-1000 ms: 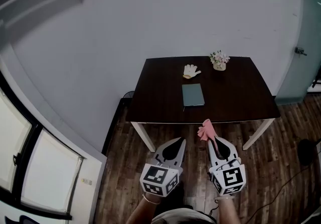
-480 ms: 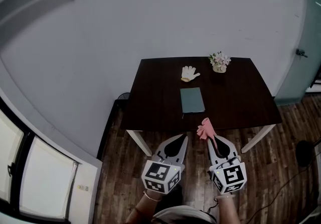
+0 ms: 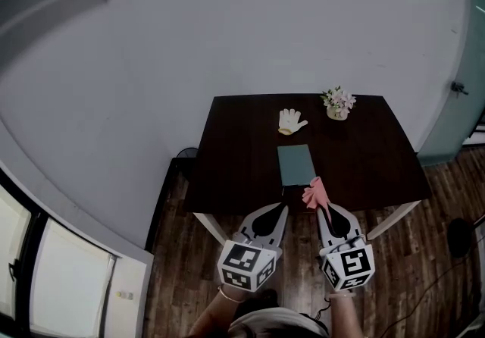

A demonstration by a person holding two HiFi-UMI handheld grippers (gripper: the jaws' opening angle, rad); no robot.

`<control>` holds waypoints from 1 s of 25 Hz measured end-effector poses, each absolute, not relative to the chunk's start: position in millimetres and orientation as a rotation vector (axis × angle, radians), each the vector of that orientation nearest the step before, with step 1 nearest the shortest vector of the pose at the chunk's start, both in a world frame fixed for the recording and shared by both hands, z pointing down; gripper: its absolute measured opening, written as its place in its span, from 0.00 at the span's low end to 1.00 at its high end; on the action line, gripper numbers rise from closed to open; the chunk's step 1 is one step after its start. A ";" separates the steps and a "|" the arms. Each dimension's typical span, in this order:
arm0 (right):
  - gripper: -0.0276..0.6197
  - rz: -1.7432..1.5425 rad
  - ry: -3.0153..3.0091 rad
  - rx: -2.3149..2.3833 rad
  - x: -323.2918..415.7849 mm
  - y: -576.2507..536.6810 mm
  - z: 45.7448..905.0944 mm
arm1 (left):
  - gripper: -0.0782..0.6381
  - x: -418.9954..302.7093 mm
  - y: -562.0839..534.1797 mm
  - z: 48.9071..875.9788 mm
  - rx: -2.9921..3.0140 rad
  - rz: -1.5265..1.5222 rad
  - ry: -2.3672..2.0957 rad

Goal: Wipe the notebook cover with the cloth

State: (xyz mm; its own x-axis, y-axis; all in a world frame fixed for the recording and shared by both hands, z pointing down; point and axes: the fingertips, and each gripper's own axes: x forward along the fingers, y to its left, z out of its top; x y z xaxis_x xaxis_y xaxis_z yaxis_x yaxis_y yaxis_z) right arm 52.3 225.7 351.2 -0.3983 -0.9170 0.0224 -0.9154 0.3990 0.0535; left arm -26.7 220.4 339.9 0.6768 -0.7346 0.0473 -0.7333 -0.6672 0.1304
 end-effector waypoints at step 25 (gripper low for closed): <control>0.10 0.002 -2.580 1.659 58.7 82.1 376.5 | 0.13 -11.4 80.6 374.9 2.710 0.046 -1.137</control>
